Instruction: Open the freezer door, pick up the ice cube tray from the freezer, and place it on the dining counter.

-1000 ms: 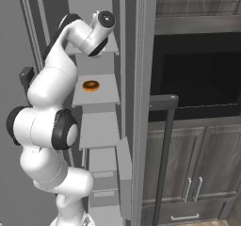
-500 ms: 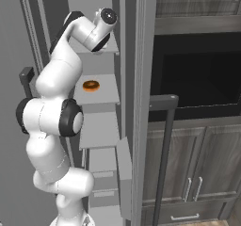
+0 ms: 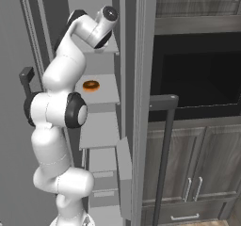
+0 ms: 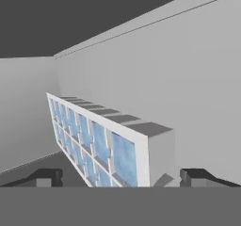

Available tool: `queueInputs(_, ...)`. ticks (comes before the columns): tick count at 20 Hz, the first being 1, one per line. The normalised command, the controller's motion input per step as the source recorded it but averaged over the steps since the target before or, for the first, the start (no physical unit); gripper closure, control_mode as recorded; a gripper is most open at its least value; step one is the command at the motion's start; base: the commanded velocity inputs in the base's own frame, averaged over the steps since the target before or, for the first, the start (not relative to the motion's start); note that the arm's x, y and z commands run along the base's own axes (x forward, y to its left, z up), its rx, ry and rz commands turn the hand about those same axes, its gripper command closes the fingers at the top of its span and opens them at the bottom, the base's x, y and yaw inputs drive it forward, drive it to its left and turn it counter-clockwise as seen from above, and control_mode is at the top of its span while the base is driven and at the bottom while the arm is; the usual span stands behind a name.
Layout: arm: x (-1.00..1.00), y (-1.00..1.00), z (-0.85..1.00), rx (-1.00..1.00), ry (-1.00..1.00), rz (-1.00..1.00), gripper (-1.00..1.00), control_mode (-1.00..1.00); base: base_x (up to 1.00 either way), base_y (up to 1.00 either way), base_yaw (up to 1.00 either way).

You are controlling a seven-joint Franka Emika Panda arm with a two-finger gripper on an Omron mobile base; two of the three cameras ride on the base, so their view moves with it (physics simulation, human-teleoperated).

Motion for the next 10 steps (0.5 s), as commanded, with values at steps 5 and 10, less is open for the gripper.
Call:
queueInputs(5,0.18,0.06,0.00,0.00,0.01,0.00,-1.00,-1.00,0.00,0.00,0.00)
queueInputs(10,0.11,0.13,0.00,0.00,0.00,0.00,-1.00,-1.00,0.00,0.00,0.00)
